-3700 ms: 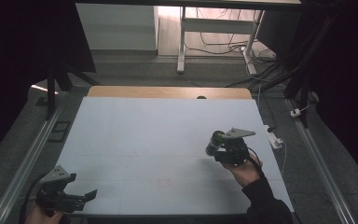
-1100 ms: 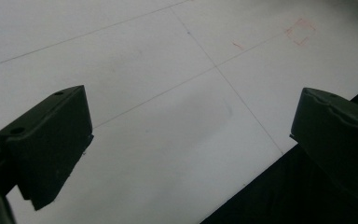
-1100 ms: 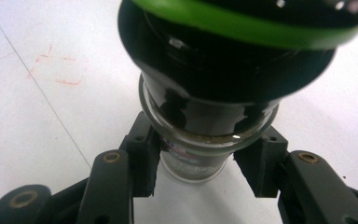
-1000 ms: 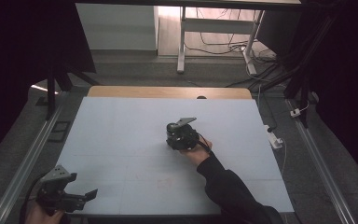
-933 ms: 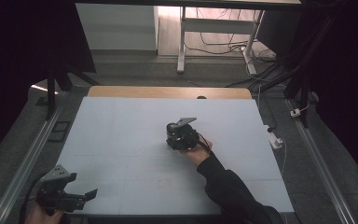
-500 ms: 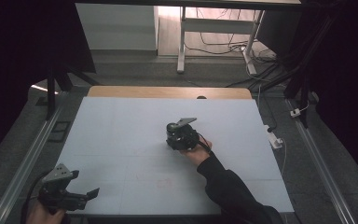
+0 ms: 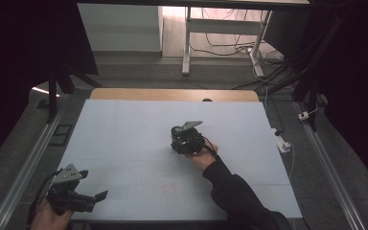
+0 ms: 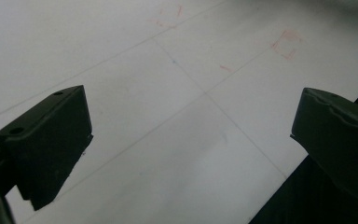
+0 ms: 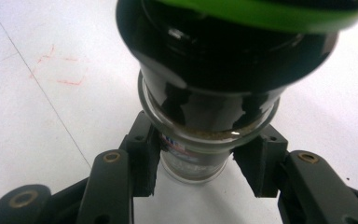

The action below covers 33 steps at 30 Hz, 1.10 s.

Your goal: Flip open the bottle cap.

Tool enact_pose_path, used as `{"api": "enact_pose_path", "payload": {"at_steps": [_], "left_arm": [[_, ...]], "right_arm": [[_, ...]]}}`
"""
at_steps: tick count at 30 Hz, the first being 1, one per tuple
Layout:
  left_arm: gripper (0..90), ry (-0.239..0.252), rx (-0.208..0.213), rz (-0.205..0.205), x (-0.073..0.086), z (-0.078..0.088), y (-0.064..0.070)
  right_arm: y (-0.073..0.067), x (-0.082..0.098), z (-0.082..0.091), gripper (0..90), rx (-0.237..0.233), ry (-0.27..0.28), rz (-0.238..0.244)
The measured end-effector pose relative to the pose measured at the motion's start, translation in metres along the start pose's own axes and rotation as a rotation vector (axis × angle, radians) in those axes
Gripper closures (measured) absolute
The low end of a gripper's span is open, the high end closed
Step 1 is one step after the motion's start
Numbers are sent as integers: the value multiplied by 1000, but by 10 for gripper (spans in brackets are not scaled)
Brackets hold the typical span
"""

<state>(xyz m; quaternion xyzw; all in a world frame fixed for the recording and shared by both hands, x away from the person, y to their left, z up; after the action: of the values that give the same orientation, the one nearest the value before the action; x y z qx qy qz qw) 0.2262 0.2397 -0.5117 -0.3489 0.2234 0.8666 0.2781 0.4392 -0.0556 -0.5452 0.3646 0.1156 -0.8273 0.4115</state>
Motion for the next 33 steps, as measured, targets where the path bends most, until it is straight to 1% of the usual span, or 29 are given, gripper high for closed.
{"api": "enact_pose_path", "payload": {"at_steps": [3, 5, 7, 10, 13, 15, 17, 20, 24, 28, 30, 33], "left_arm": [[0, 0, 7, 4, -3, -4, -1], [0, 8, 20, 13, -5, -7, -2], [0, 10, 25, 10, -8, -10, -3], [0, 14, 35, 4, -15, -15, -5], [0, 6, 42, -8, -21, -20, -5], [0, 5, 54, -16, -26, -24, -5], [0, 12, 69, -34, -31, -29, -6], [0, 18, 87, -37, -37, -35, -7], [0, 33, 92, -56, -45, -41, -8], [0, 31, 87, -74, -54, -47, -6], [0, 28, 93, -75, -59, -50, -5], [0, 22, 86, -94, -65, -55, -4]], "right_arm": [[0, 0, 0, 523, -1, 1, -1], [0, 0, 0, 523, -2, 1, -1], [0, 0, 0, 523, -2, 0, 1], [0, 0, 0, 523, -2, 1, 1], [0, 0, 0, 523, -3, 2, 2], [0, 0, 0, 523, -3, 3, 4], [0, 0, 0, 523, -4, 4, 5], [0, 0, 0, 523, -5, 3, 3], [1, 1, 0, 523, -6, 4, 5], [1, 1, 0, 522, -7, 5, 5], [1, 1, 0, 522, -7, 4, 5], [1, 1, 0, 522, -8, 4, 6]]}}
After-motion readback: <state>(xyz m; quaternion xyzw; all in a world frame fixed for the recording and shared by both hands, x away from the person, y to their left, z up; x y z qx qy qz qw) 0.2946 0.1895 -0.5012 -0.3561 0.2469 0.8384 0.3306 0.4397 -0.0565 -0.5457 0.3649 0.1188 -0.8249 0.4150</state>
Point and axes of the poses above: each handheld gripper's, and its own axes: z roughly backward along the jaws, x roughly out of its underside, y roughly to its right, the point moved 5 cm from there along -z, roughly forward along the jaws, and after that the axes turned 5 degrees about x, right-handed, at the moved point
